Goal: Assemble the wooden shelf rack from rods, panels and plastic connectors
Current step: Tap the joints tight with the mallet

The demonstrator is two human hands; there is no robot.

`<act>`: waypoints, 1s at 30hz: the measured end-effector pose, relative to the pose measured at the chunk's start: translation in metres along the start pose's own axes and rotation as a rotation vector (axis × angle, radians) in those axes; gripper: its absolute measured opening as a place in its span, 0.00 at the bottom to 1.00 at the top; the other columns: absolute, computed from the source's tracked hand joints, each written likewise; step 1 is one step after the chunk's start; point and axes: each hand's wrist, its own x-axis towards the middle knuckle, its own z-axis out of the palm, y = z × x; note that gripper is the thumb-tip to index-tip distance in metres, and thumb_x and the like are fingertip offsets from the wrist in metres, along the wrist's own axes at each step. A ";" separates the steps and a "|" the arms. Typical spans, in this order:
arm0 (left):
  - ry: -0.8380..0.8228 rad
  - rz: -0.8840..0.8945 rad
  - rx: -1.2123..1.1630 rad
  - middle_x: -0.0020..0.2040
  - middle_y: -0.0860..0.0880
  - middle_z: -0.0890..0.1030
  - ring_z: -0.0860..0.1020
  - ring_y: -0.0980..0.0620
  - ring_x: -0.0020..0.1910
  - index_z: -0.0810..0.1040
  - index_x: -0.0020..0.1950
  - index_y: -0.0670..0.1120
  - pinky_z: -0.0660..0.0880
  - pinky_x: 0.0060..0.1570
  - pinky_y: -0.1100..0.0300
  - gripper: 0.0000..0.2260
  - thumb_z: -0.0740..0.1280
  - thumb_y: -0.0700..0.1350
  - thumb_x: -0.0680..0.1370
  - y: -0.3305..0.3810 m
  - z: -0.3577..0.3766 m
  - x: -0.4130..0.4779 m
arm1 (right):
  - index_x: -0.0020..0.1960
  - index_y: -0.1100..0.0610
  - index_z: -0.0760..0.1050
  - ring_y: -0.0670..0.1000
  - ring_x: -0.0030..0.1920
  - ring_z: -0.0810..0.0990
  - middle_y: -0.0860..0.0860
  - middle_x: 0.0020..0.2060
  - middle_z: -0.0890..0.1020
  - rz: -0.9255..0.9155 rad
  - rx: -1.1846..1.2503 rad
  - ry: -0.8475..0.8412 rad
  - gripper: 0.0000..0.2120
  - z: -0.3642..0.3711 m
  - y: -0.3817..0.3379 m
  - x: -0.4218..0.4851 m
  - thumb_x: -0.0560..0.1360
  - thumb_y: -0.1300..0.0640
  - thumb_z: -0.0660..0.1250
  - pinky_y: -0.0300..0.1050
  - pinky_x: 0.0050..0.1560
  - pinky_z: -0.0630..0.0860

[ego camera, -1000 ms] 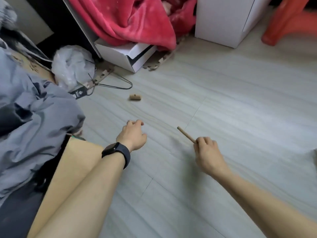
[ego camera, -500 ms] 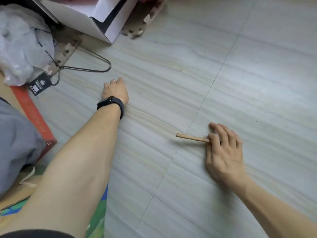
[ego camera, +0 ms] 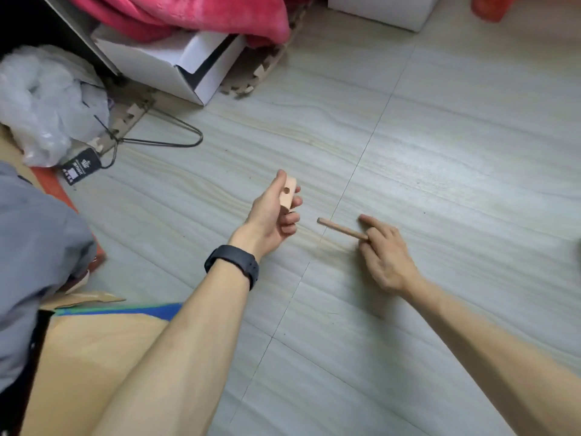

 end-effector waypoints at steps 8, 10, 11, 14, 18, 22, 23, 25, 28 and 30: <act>-0.168 0.081 -0.043 0.34 0.51 0.71 0.58 0.55 0.25 0.77 0.54 0.48 0.49 0.27 0.60 0.15 0.58 0.58 0.83 -0.037 0.032 -0.098 | 0.48 0.52 0.83 0.43 0.29 0.71 0.39 0.30 0.74 0.375 0.880 0.239 0.14 -0.106 -0.060 -0.042 0.83 0.46 0.63 0.39 0.35 0.69; -0.192 0.106 -0.046 0.35 0.51 0.71 0.58 0.55 0.25 0.78 0.53 0.48 0.50 0.27 0.61 0.14 0.59 0.56 0.83 -0.045 0.041 -0.120 | 0.47 0.54 0.80 0.47 0.27 0.69 0.41 0.27 0.74 0.323 1.009 0.216 0.06 -0.122 -0.079 -0.068 0.80 0.53 0.68 0.41 0.32 0.69; -0.201 0.119 -0.046 0.35 0.51 0.71 0.58 0.55 0.25 0.78 0.52 0.48 0.50 0.26 0.62 0.14 0.59 0.56 0.83 -0.049 0.047 -0.131 | 0.46 0.54 0.78 0.48 0.27 0.69 0.44 0.28 0.74 0.289 1.051 0.210 0.04 -0.129 -0.088 -0.083 0.79 0.56 0.70 0.42 0.32 0.69; -0.230 0.159 -0.039 0.35 0.50 0.71 0.58 0.54 0.26 0.78 0.51 0.48 0.53 0.24 0.63 0.14 0.59 0.55 0.82 -0.054 0.066 -0.170 | 0.44 0.53 0.74 0.51 0.26 0.71 0.50 0.30 0.77 0.180 1.113 0.219 0.09 -0.152 -0.115 -0.128 0.76 0.57 0.74 0.41 0.30 0.71; -0.294 0.234 0.005 0.35 0.50 0.71 0.58 0.53 0.26 0.79 0.50 0.48 0.54 0.24 0.63 0.14 0.59 0.55 0.82 -0.048 0.097 -0.227 | 0.46 0.55 0.76 0.52 0.27 0.75 0.50 0.34 0.82 0.125 1.095 0.228 0.07 -0.189 -0.142 -0.182 0.78 0.55 0.73 0.42 0.32 0.75; -0.324 0.311 0.060 0.36 0.49 0.72 0.58 0.52 0.28 0.82 0.50 0.47 0.53 0.25 0.62 0.15 0.59 0.53 0.81 -0.038 0.124 -0.287 | 0.48 0.57 0.80 0.54 0.29 0.78 0.52 0.37 0.84 0.072 1.104 0.269 0.11 -0.231 -0.165 -0.225 0.81 0.50 0.66 0.44 0.34 0.76; -0.326 0.327 0.069 0.37 0.49 0.72 0.58 0.51 0.29 0.83 0.51 0.46 0.54 0.26 0.61 0.15 0.59 0.53 0.79 -0.035 0.129 -0.301 | 0.47 0.58 0.81 0.54 0.29 0.78 0.54 0.38 0.84 0.054 1.104 0.286 0.12 -0.241 -0.170 -0.235 0.81 0.50 0.66 0.44 0.34 0.76; -0.349 0.349 0.076 0.37 0.49 0.72 0.59 0.51 0.29 0.85 0.52 0.46 0.55 0.26 0.61 0.16 0.59 0.51 0.78 -0.031 0.137 -0.329 | 0.46 0.58 0.82 0.54 0.29 0.78 0.55 0.38 0.85 0.007 1.097 0.333 0.13 -0.261 -0.182 -0.254 0.81 0.51 0.65 0.44 0.34 0.76; -0.378 0.382 0.106 0.36 0.49 0.72 0.60 0.52 0.28 0.85 0.53 0.47 0.56 0.26 0.61 0.17 0.59 0.51 0.79 -0.024 0.147 -0.367 | 0.47 0.59 0.81 0.53 0.28 0.78 0.56 0.39 0.86 -0.068 1.064 0.384 0.12 -0.283 -0.200 -0.281 0.80 0.51 0.66 0.43 0.33 0.76; -0.374 0.412 0.148 0.37 0.49 0.73 0.63 0.52 0.28 0.85 0.53 0.48 0.58 0.26 0.60 0.16 0.59 0.51 0.80 -0.021 0.152 -0.391 | 0.47 0.58 0.81 0.53 0.27 0.79 0.56 0.40 0.86 -0.110 1.002 0.406 0.11 -0.295 -0.210 -0.296 0.82 0.52 0.66 0.42 0.32 0.77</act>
